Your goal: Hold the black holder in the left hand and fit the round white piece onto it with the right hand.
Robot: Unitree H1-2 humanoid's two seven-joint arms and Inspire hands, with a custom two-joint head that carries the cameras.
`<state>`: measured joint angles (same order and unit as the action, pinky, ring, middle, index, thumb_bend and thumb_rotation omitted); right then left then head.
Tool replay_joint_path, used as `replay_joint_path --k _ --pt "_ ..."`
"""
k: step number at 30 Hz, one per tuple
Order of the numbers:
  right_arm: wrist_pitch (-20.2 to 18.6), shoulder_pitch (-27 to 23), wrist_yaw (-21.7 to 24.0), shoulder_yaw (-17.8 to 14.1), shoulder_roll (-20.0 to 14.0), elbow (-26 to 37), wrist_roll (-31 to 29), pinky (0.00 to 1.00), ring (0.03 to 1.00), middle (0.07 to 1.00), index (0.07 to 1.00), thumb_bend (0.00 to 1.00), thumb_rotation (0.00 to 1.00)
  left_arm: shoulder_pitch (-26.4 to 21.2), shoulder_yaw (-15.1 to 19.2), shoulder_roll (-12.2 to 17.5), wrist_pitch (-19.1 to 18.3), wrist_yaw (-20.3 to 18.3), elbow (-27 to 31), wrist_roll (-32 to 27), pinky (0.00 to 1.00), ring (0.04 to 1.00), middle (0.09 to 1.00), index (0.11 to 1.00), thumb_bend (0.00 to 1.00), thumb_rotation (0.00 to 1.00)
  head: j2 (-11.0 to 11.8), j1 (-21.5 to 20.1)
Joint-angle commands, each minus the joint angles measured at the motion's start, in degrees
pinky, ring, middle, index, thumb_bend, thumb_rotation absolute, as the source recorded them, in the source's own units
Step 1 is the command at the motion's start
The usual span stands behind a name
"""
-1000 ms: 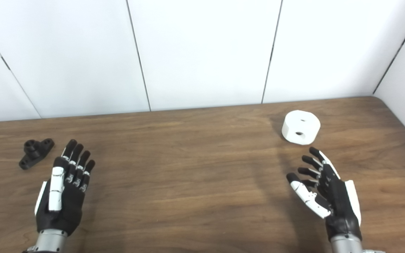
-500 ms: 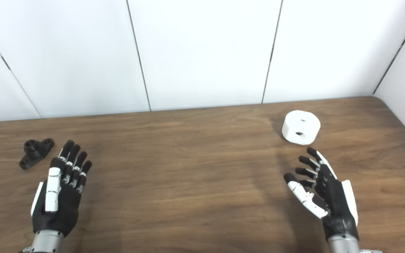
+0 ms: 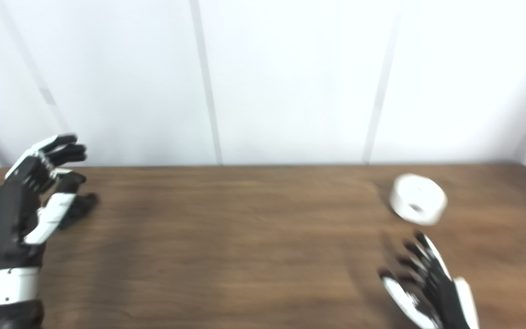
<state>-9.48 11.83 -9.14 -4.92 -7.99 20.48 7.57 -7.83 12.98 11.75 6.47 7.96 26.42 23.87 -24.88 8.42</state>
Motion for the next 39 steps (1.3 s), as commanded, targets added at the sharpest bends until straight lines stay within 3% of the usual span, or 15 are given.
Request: replay_joint_path --k 1,2,4,6,7,9,12,14,19,28,33,39 --pt "4.59 1.78 -1.21 -0.46 2.58 0.46 0.28 0.61 0.752 0.839 0.899 0.24 0.22 -2.58 2.96 5.98 2.66 3.71 0.03 12.26 0.46 0.646 0.763 0.814 0.79 0.76 0.52 1.22" --pt "4.89 1.72 -1.25 -0.63 2.58 0.17 -0.04 0.61 0.752 0.839 0.898 0.24 0.20 -2.68 3.32 6.86 2.26 3.55 0.04 13.91 0.48 0.676 0.783 0.832 0.80 0.74 0.76 1.75" --pt "5.19 1.57 -1.65 -0.85 2.42 0.07 0.58 0.61 0.757 0.840 0.904 0.23 0.19 -2.71 3.69 8.32 -4.47 -1.62 2.30 20.97 0.52 0.731 0.808 0.833 0.81 0.67 1.39 3.73" --pt "5.03 1.72 -2.50 -0.94 2.08 0.18 2.90 0.55 0.717 0.804 0.881 0.25 0.26 -2.63 3.50 8.78 -10.03 -5.76 4.00 26.36 0.54 0.747 0.807 0.814 0.83 0.62 1.66 5.22" --pt "5.13 1.87 -2.81 -1.07 1.80 0.12 3.64 0.51 0.687 0.783 0.865 0.28 0.38 -2.60 3.32 8.82 -12.21 -7.61 4.64 28.34 0.52 0.768 0.822 0.828 0.86 0.61 1.68 6.25" --pt "5.88 2.01 -2.92 -1.53 1.40 -0.41 3.33 0.48 0.663 0.766 0.853 0.31 0.45 -2.85 3.03 8.96 -15.60 -10.06 5.40 31.33 0.50 0.792 0.838 0.844 0.89 0.63 1.78 8.33" --pt "7.28 2.08 -2.43 -2.74 0.84 -1.64 1.19 0.47 0.648 0.756 0.840 0.33 0.46 -3.51 2.55 8.99 -18.69 -11.61 4.87 35.44 0.59 0.809 0.848 0.858 0.95 0.64 2.95 13.81" --pt "7.60 2.32 -1.71 -3.68 0.88 -1.60 -1.26 0.50 0.666 0.776 0.852 0.33 0.46 -3.65 2.34 8.78 -21.23 -12.98 3.36 38.77 0.73 0.830 0.880 0.869 0.96 0.65 3.33 16.50" --pt "5.50 3.35 -0.18 -6.17 0.18 -0.54 -5.81 0.58 0.720 0.817 0.872 0.32 0.42 -2.35 1.84 7.38 -28.10 -16.54 -2.20 44.74 0.95 0.895 0.953 0.910 0.99 0.65 3.08 22.19" --pt "4.23 3.91 1.35 -7.63 -0.85 0.87 -7.61 0.61 0.738 0.833 0.893 0.30 0.40 -1.21 1.86 7.06 -32.85 -17.50 -10.47 40.15 1.00 0.943 0.993 0.954 1.00 0.68 1.60 22.63" --pt "2.94 4.06 1.99 -8.33 -1.25 1.96 -8.04 0.61 0.749 0.837 0.903 0.31 0.43 -2.28 1.05 6.77 -33.00 -15.53 -19.58 33.11 1.00 0.940 0.999 0.961 0.99 0.62 0.91 22.82" --pt "3.50 4.00 2.62 -9.49 -1.65 0.72 -8.80 0.62 0.760 0.835 0.894 0.34 0.47 -3.92 -1.51 6.35 -32.99 -12.87 -25.78 27.57 1.00 0.968 1.000 0.954 1.00 0.63 0.71 24.16"
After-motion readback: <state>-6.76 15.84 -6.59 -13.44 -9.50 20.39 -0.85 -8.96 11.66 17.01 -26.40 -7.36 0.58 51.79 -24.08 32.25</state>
